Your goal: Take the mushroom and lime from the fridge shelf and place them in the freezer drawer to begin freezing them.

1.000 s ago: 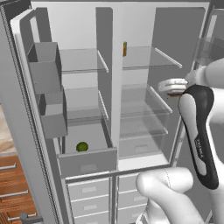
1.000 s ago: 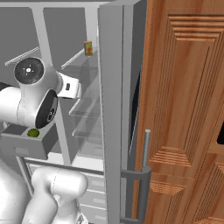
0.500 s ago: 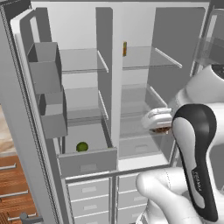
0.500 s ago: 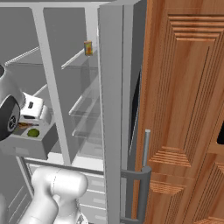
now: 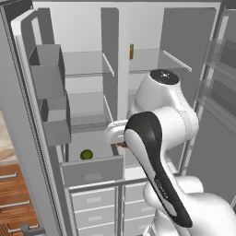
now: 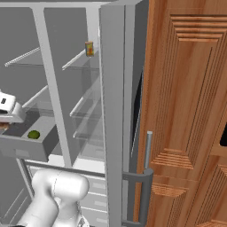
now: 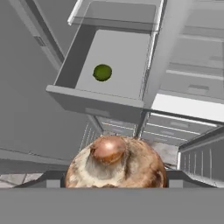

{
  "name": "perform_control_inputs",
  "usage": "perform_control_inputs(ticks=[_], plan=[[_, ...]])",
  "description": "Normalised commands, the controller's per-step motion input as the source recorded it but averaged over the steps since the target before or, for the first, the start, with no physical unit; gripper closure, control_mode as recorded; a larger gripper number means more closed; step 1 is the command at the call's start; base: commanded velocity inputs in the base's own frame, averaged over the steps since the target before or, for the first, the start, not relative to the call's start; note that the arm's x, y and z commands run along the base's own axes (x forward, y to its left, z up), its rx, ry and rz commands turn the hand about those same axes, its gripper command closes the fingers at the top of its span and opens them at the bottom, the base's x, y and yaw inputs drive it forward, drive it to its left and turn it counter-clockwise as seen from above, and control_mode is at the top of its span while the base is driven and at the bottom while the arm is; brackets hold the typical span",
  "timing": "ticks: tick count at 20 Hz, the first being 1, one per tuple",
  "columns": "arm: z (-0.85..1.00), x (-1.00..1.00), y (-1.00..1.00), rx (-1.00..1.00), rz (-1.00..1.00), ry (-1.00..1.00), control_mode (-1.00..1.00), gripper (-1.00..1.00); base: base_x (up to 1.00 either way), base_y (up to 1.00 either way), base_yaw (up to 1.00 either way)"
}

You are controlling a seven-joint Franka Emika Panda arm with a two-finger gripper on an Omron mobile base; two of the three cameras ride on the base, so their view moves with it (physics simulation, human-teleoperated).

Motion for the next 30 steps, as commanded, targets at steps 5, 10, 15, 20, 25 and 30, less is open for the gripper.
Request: perform_control_inputs(ticks=[5,10,15,20,25,30], plan=[[-0.61,0.82,0.36,-0.14,0.00,0.00,-1.00,1.00,0.00,0.00,0.00],[-0.66,0.88,0.19,-0.09,0.00,0.02,-1.00,1.00,0.00,0.00,0.00],[-0.47,0.72,0.30,-0.01,0.00,0.02,-1.00,1.00,0.00,0.00,0.00],[-0.31,0.53,0.31,0.00,0.00,0.01,-1.00,1.00,0.00,0.00,0.00],[-0.35,0.44,0.07,-0.03,0.00,0.02,-1.00,1.00,0.00,0.00,0.00],[-0.41,0.35,0.04,0.00,0.00,0.01,-1.00,1.00,0.00,0.00,0.00]])
